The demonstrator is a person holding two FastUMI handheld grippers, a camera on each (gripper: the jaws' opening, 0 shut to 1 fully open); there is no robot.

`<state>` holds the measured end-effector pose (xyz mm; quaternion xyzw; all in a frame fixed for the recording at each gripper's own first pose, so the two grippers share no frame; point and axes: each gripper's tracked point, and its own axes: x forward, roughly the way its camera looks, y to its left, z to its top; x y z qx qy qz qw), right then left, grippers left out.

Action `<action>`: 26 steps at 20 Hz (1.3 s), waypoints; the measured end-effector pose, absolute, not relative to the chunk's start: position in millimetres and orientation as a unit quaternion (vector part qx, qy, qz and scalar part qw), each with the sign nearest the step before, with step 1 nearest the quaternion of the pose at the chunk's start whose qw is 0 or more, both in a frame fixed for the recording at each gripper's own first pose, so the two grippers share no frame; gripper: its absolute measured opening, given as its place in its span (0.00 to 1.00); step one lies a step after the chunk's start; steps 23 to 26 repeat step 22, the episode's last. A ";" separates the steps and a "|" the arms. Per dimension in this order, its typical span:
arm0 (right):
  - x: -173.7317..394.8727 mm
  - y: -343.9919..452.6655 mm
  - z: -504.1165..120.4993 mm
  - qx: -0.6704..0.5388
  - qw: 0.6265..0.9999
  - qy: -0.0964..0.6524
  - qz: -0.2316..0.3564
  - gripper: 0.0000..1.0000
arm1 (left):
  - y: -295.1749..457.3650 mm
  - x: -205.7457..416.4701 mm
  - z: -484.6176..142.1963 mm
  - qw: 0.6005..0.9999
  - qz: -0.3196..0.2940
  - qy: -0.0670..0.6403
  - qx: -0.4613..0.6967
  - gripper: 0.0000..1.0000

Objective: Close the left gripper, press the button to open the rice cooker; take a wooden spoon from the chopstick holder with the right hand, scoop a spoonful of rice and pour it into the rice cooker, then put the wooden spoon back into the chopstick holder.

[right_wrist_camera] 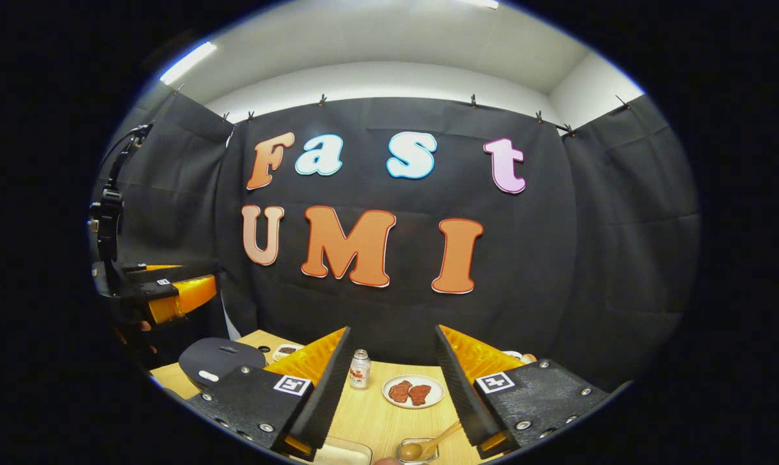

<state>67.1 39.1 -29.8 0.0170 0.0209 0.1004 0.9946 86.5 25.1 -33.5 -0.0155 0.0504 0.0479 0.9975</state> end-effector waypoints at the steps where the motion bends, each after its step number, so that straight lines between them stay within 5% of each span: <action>1: 67.0 36.2 -29.0 0.017 0.995 0.018 0.097 0.79 | 22.9 83.2 -32.3 0.998 0.045 0.046 -0.017 0.99; 26: 55.8 28.6 -21.8 0.032 0.993 -0.006 0.111 0.82 | 3.4 56.9 -7.4 0.999 0.037 -0.025 0.003 0.98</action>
